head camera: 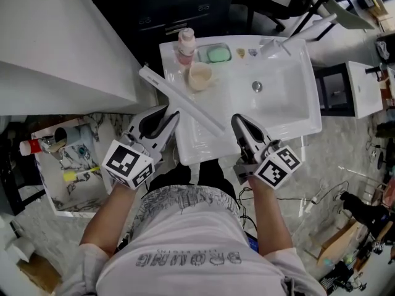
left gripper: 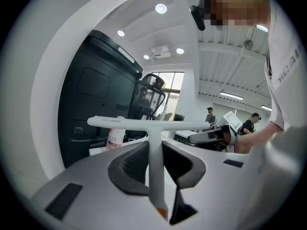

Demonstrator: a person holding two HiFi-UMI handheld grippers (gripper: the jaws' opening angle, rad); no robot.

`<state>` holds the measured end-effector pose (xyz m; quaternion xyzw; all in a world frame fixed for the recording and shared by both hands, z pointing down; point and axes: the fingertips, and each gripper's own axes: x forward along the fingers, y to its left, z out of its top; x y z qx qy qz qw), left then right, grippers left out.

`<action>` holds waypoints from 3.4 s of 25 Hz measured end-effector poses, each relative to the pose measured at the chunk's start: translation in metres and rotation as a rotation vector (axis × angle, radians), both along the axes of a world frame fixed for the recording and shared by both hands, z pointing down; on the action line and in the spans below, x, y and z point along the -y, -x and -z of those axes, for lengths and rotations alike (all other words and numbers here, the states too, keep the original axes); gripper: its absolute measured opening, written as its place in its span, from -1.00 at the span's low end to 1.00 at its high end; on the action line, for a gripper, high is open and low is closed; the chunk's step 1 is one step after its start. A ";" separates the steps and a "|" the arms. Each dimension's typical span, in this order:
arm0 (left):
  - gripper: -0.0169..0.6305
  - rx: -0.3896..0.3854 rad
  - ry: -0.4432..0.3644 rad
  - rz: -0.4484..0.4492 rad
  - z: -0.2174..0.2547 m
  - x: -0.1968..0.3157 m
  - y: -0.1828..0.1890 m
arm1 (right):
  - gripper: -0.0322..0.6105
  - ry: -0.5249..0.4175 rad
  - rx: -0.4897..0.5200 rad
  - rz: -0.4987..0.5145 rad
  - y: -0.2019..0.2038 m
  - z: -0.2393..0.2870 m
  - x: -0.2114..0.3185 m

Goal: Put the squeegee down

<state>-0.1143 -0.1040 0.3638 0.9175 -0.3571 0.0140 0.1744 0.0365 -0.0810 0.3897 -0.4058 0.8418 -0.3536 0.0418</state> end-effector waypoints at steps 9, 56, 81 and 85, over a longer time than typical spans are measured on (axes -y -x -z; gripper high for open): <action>-0.65 0.056 0.059 0.037 -0.036 0.017 -0.022 | -0.88 0.030 0.016 0.036 -0.027 -0.019 0.029; -0.65 0.512 0.451 0.150 -0.193 0.044 -0.053 | -0.88 0.202 0.101 0.197 -0.064 -0.113 0.101; -0.65 0.695 0.503 0.155 -0.228 0.045 -0.060 | -0.88 0.239 0.130 0.225 -0.073 -0.133 0.101; -0.65 0.712 0.517 0.167 -0.233 0.046 -0.060 | -0.88 0.248 0.129 0.230 -0.073 -0.136 0.099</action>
